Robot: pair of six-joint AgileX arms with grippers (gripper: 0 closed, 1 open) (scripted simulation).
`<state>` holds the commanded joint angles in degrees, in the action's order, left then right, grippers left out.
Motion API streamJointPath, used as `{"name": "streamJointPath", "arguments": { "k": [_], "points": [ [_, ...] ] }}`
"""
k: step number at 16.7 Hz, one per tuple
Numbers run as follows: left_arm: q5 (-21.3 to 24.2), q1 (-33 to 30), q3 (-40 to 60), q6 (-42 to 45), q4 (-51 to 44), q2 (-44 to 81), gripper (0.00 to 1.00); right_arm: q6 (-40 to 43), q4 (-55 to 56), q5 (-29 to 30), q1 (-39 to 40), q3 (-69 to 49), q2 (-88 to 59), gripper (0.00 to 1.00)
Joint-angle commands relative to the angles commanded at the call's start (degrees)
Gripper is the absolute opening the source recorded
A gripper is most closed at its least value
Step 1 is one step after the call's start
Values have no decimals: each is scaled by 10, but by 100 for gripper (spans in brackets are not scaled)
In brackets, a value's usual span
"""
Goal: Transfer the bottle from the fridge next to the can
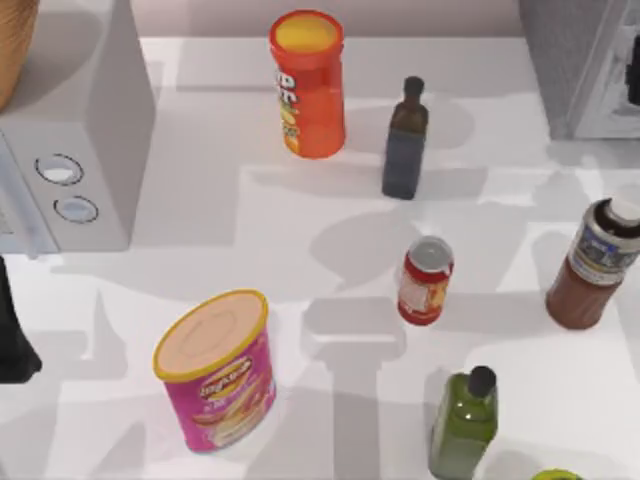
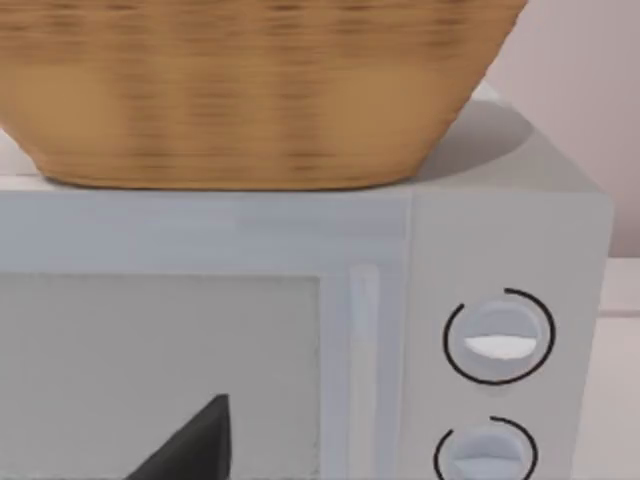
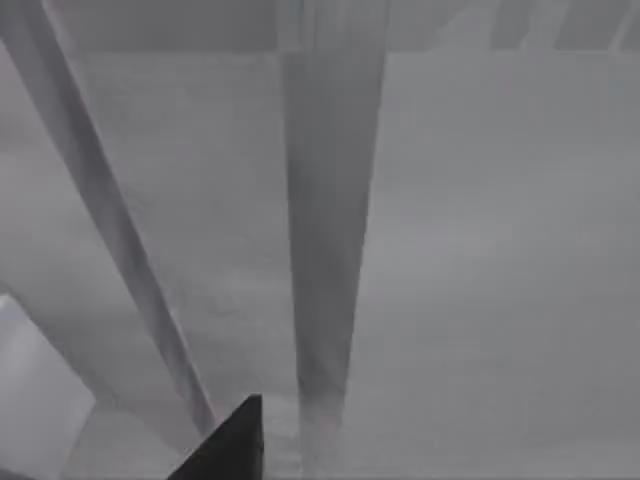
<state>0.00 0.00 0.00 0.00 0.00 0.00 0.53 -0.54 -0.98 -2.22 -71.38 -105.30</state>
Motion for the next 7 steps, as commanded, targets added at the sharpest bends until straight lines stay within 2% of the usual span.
{"name": "streamJointPath", "arguments": {
  "k": [4,7],
  "points": [
    [0,0,0,0,0,0,100,-1,-19,1,1,-94,-70,100],
    [0,0,0,0,0,0,100,-1,-24,2,1,-114,-85,100]
  ]
}}
